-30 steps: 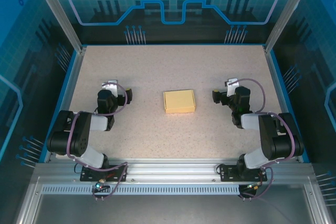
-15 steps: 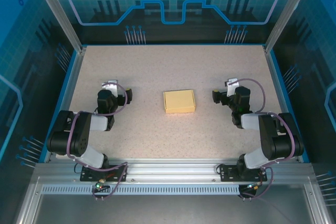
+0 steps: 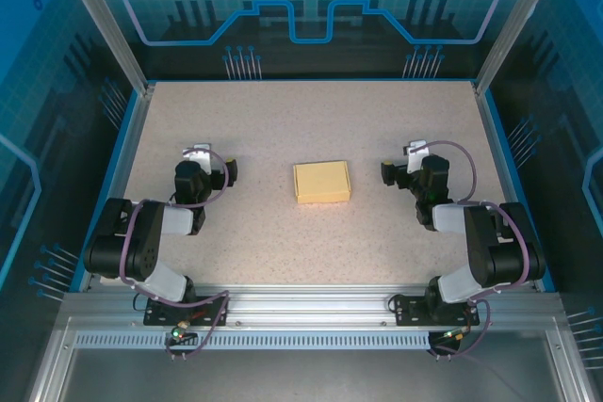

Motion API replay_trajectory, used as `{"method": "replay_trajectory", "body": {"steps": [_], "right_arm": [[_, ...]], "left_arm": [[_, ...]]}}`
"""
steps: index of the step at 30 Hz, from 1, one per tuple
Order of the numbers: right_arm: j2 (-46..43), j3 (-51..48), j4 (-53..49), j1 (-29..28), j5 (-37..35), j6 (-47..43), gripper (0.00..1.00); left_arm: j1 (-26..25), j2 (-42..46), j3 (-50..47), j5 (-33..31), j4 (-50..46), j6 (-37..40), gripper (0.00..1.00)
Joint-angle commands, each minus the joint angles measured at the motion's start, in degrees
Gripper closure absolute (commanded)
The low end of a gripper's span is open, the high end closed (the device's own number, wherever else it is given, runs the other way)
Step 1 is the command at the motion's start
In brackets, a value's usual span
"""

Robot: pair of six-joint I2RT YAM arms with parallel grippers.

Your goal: Fold the paper box

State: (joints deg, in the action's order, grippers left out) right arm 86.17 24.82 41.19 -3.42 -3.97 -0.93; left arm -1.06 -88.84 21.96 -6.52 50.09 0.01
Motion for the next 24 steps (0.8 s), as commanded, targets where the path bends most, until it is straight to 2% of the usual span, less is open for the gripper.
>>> {"method": "replay_trajectory", "body": {"steps": [1,24], "right_arm": [[-0.04,0.15,1.44,-0.01,0.72,0.4,0.0],[-0.04,0.23,1.35,-0.09,0.7,0.38,0.0]], "left_arm": [[0.41,0.07,0.12,1.17,2.15,0.26,0.01],[-0.08,0.06,-0.14,0.9,2.53,0.61,0.01]]}}
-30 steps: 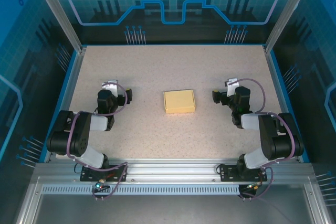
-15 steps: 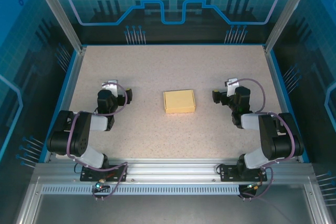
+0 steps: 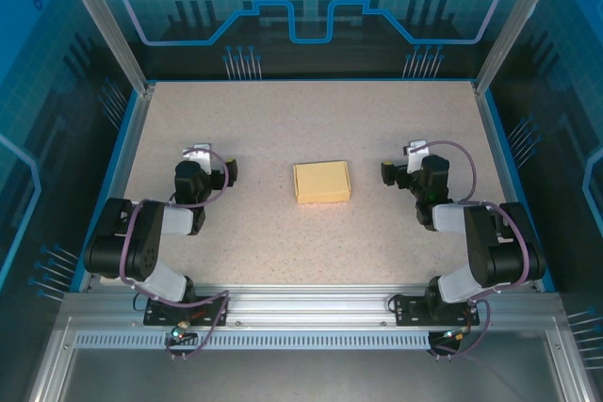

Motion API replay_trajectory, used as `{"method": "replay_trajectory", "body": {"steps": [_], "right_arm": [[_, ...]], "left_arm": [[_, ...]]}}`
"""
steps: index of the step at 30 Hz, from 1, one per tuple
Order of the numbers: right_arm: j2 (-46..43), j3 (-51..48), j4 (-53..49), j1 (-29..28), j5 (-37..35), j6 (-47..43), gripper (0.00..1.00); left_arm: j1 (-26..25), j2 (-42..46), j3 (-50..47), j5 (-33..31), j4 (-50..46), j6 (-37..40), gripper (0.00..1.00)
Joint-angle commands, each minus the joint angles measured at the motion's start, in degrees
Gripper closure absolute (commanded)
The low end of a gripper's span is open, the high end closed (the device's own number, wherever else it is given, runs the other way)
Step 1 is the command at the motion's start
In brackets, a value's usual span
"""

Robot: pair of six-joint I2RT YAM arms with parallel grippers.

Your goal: Fold the paper box

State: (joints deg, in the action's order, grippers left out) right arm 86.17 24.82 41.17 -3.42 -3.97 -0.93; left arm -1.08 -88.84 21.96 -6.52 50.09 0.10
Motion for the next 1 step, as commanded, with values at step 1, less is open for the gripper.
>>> {"method": "replay_trajectory", "body": {"steps": [1], "right_arm": [[-0.04,0.21,1.42,-0.07,0.65,0.38,0.0]], "left_arm": [[-0.06,0.07,-0.04,0.98,2.48,0.52,0.01]]}}
